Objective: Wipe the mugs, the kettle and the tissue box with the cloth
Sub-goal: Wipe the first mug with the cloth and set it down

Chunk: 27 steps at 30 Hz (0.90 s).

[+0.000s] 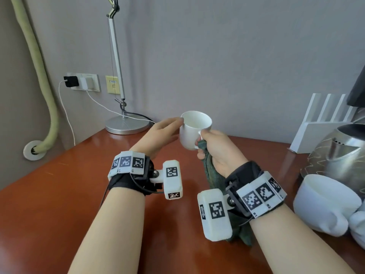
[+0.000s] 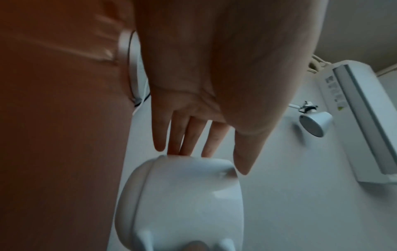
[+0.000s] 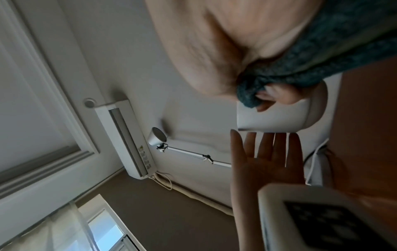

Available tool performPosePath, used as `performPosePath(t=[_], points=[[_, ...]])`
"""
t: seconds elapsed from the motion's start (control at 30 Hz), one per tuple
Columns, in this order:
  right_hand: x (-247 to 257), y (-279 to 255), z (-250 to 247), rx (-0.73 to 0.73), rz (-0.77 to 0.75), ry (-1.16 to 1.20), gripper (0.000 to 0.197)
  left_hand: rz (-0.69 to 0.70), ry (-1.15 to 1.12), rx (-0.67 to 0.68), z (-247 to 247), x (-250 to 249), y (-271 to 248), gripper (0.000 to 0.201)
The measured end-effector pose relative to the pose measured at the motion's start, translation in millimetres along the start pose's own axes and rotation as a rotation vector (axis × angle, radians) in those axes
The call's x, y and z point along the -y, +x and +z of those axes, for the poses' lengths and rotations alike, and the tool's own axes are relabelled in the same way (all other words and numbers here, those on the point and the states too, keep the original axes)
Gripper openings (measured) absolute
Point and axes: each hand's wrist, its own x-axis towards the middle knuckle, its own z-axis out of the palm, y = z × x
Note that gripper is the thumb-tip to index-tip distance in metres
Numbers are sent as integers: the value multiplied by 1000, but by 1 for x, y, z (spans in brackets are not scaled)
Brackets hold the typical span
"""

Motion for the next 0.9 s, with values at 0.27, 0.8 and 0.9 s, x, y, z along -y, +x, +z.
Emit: performPosePath(t=[0.27, 0.8, 0.9], points=[[-26, 4, 15, 79, 114, -46, 28, -134, -67, -18, -14, 31, -3, 18], [-44, 1, 18, 138, 111, -177, 33, -208, -117, -47, -26, 54, -1, 11], [-37, 3, 8, 112, 33, -486, 37, -211, -149, -39, -23, 56, -3, 13]])
